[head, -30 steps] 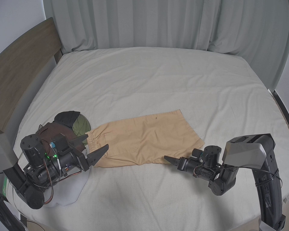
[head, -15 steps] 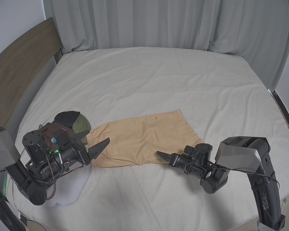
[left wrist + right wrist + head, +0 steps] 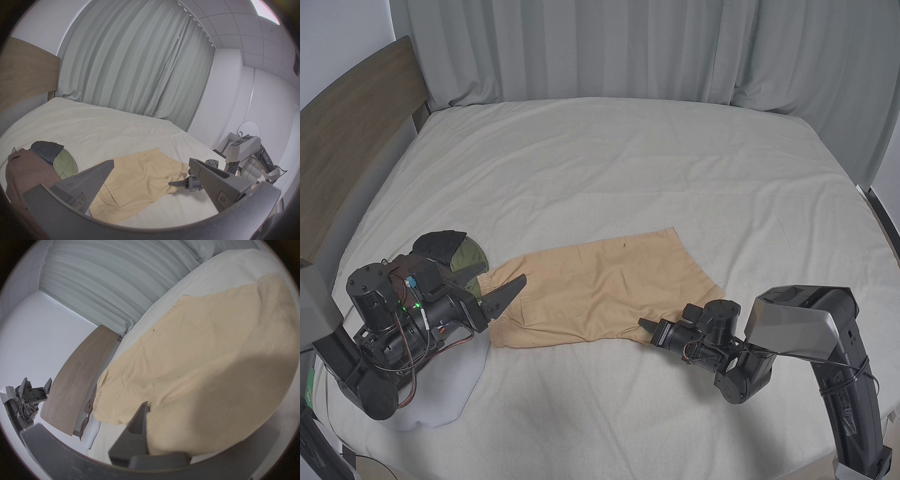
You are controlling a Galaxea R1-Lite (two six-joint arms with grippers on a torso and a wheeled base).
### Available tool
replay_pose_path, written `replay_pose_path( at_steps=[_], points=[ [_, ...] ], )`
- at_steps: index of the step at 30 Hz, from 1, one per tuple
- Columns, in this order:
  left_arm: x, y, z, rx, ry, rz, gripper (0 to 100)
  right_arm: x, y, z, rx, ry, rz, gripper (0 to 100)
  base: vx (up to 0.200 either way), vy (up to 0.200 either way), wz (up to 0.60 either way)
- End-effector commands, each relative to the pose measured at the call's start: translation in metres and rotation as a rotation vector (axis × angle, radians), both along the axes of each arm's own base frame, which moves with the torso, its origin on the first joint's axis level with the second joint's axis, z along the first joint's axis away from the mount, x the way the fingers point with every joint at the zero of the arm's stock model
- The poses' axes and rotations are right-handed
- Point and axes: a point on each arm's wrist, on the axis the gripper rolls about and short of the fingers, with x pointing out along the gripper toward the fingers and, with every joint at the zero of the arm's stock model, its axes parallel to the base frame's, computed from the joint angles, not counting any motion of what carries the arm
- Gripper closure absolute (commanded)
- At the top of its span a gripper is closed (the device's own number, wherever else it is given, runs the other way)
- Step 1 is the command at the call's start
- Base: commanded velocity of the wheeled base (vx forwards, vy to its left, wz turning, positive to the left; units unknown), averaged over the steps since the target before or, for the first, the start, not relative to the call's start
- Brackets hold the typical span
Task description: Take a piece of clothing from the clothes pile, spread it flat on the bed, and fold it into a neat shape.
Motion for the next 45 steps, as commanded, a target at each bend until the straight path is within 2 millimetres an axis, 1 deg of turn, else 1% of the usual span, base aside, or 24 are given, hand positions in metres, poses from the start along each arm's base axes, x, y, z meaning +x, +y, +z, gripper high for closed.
replay_pose_path(
  at_steps=[1,7,11,15,21,24,34,36,38,42,43,45],
  points=[
    [0.001,0.000,-0.001,0.001,0.001,0.000,0,-0.002,-0.002,-0.002,-0.001,0.005,-0.003,100,0.000,0.000,0.00],
    [0.002,0.002,-0.001,0.001,0.002,-0.009,0,-0.011,-0.010,-0.004,0.000,0.000,-0.010,100,0.000,0.000,0.00],
    [0.002,0.003,-0.003,0.001,0.009,-0.008,0,-0.021,-0.017,-0.004,-0.006,0.007,-0.016,100,0.000,0.000,0.00],
    [0.003,0.003,-0.004,0.002,0.013,-0.008,0,-0.026,-0.020,-0.003,-0.014,0.018,-0.016,100,0.000,0.000,0.00],
    [0.001,0.003,-0.006,0.006,0.022,-0.011,0,-0.039,-0.025,0.007,-0.023,0.037,-0.012,100,0.000,0.000,0.00],
    [0.002,0.003,-0.005,0.004,0.019,-0.009,0,-0.048,-0.028,0.015,-0.029,0.050,-0.009,100,0.000,0.000,0.00],
    [0.000,0.003,-0.007,0.010,0.026,-0.008,0,-0.080,-0.041,0.026,-0.077,0.112,-0.022,100,0.000,0.000,0.00],
    [0.000,0.003,-0.007,0.010,0.026,-0.009,0,-0.083,-0.043,0.026,-0.084,0.119,-0.024,100,0.000,0.000,0.00],
    [0.000,0.003,-0.007,0.010,0.027,-0.009,0,-0.095,-0.049,0.027,-0.102,0.154,-0.027,100,0.000,0.000,0.00],
    [0.000,0.003,-0.007,0.009,0.028,-0.009,0,-0.110,-0.056,0.026,-0.136,0.195,-0.022,100,0.000,0.000,0.00],
    [0.000,0.003,-0.007,0.009,0.028,-0.009,0,-0.110,-0.056,0.026,-0.136,0.195,-0.022,100,0.000,0.000,0.00],
    [0.000,0.004,-0.007,0.007,0.029,-0.009,0,-0.121,-0.060,0.023,-0.158,0.235,-0.024,100,0.000,0.000,0.00]
  ],
)
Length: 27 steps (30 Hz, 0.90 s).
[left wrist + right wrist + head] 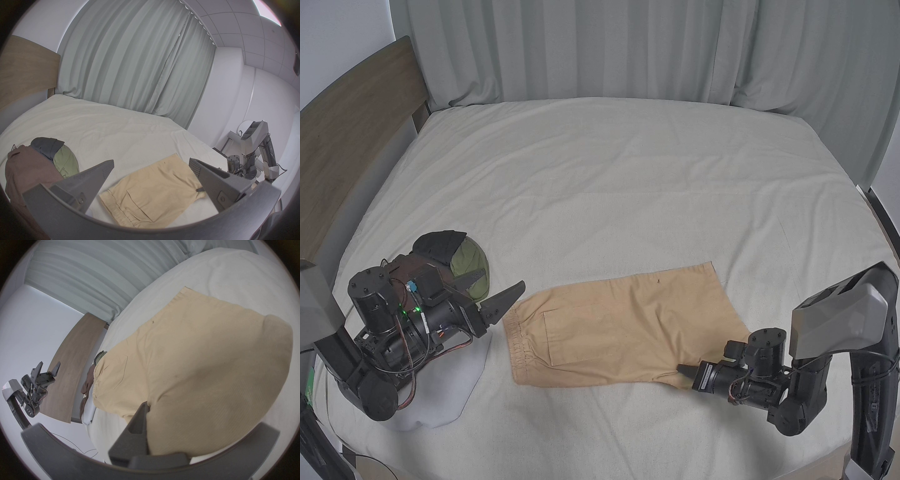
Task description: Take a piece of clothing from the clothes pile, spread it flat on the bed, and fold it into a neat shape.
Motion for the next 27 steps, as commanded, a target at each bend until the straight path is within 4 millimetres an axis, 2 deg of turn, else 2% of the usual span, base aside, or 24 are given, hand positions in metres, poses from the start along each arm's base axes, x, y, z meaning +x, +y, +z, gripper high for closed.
replay_pose_path(
  at_steps=[1,13,14,17,21,27],
  points=[
    [0.000,0.000,0.000,-0.001,0.003,-0.001,0,-0.017,-0.008,0.002,-0.030,0.047,-0.007,100,0.000,0.000,0.00],
    [-0.002,0.000,-0.002,-0.018,0.025,-0.001,0,-0.021,-0.009,-0.003,-0.049,0.070,-0.016,100,0.000,0.000,0.00],
    [-0.003,0.000,-0.002,-0.020,0.028,-0.003,0,-0.021,-0.009,-0.003,-0.049,0.068,-0.016,0,0.000,0.000,0.00],
    [-0.003,0.000,-0.002,-0.019,0.029,-0.003,0,-0.027,-0.008,-0.001,-0.051,0.076,-0.003,0,0.000,0.000,0.00],
    [-0.006,0.001,-0.002,-0.017,0.030,-0.007,0,-0.051,-0.006,-0.002,-0.087,0.137,0.051,0,0.000,0.000,0.00],
    [-0.007,0.001,0.001,-0.017,0.017,-0.018,0,-0.073,-0.002,0.011,-0.112,0.121,0.147,0,0.000,0.000,0.00]
  ],
)
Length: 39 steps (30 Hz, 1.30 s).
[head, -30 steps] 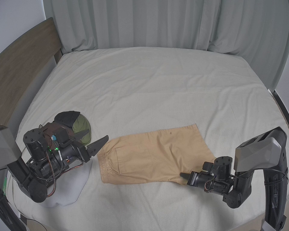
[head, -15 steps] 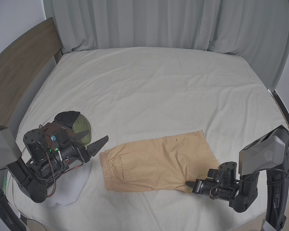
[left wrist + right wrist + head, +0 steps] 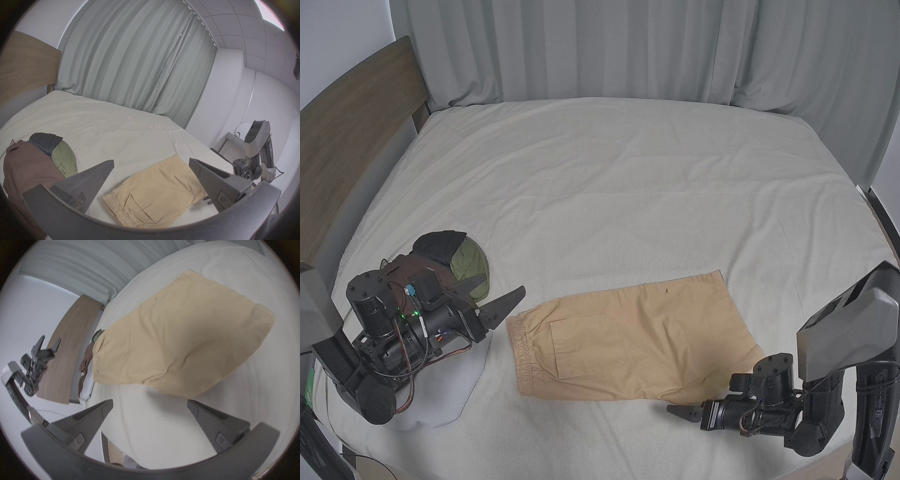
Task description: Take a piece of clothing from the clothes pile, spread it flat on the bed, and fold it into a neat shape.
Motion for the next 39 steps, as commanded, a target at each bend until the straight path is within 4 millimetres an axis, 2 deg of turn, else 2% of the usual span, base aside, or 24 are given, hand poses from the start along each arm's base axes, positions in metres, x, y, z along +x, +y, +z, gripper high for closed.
replay_pose_path(
  at_steps=[1,5,9,17,22,30,32,34,35,39],
  points=[
    [-0.002,0.000,0.003,-0.004,-0.010,-0.006,0,-0.021,0.006,0.015,0.001,-0.017,0.090,0,0.000,0.000,0.00],
    [-0.003,-0.002,0.005,-0.004,-0.017,-0.019,0,-0.032,0.011,0.023,-0.001,-0.035,0.146,0,0.000,0.000,0.00],
    [-0.004,-0.001,0.005,-0.004,-0.017,-0.020,0,-0.044,0.016,0.043,0.038,-0.096,0.198,0,0.000,0.000,0.00],
    [-0.012,0.001,0.010,-0.009,-0.024,-0.049,0,-0.046,0.020,0.077,0.096,-0.270,0.239,0,0.000,0.000,0.00],
    [-0.018,0.001,0.011,-0.011,-0.023,-0.066,0,-0.045,0.020,0.087,0.116,-0.321,0.242,0,0.000,0.000,0.00],
    [-0.021,0.003,0.008,-0.007,-0.002,-0.066,0,-0.038,0.013,0.098,0.056,-0.473,0.289,0,0.000,0.000,0.00],
    [-0.022,0.000,0.007,-0.007,0.002,-0.075,0,-0.038,0.010,0.113,0.088,-0.546,0.303,0,0.000,0.000,0.00],
    [-0.022,0.000,0.007,-0.007,0.003,-0.077,0,-0.039,0.010,0.116,0.095,-0.560,0.303,0,0.000,0.000,0.00],
    [-0.021,-0.002,0.005,-0.005,0.009,-0.083,0,-0.039,0.008,0.130,0.123,-0.623,0.294,0,0.000,0.000,0.00],
    [-0.019,-0.002,-0.001,0.001,0.033,-0.081,0,-0.037,0.003,0.137,0.127,-0.654,0.271,0,0.000,0.000,0.00]
  ],
)
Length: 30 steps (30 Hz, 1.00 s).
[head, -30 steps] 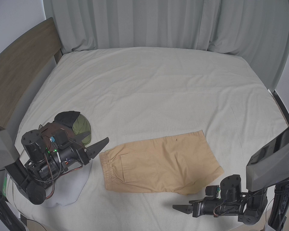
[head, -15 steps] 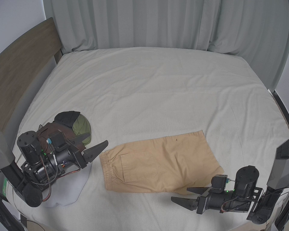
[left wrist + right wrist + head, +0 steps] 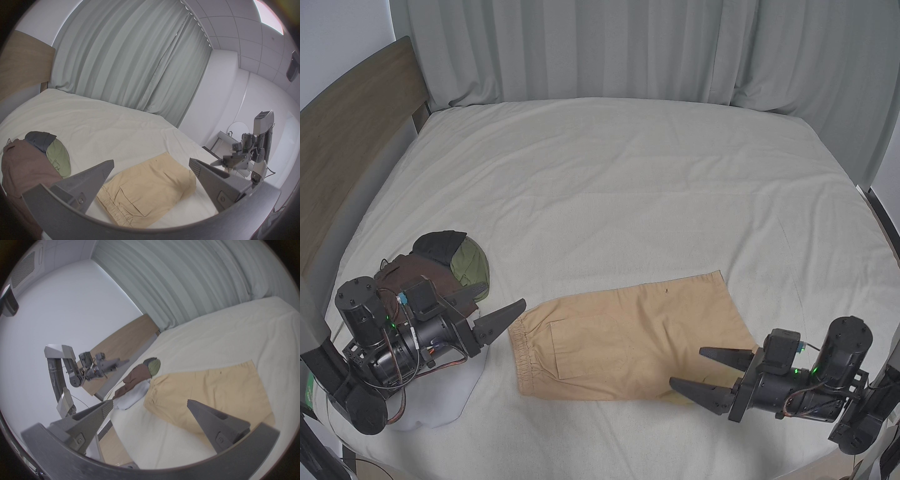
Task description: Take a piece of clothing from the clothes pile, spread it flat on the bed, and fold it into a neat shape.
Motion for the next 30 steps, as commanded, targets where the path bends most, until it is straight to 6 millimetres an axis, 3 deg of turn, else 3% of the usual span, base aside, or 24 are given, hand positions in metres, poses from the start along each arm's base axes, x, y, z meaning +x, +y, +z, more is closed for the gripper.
replay_pose_path(
  at_steps=[1,8,30],
  points=[
    [0.002,-0.002,-0.007,0.007,0.027,-0.004,0,0.000,-0.006,0.020,0.051,-0.082,-0.020,0,0.000,0.000,0.00],
    [0.005,-0.004,-0.020,0.021,0.079,-0.012,0,0.007,-0.006,0.020,0.004,-0.151,-0.028,0,0.000,0.000,0.00],
    [0.028,-0.003,-0.066,-0.078,0.340,0.027,0,0.015,-0.006,0.009,-0.027,-0.115,-0.045,0,0.000,0.000,0.00]
  ],
)
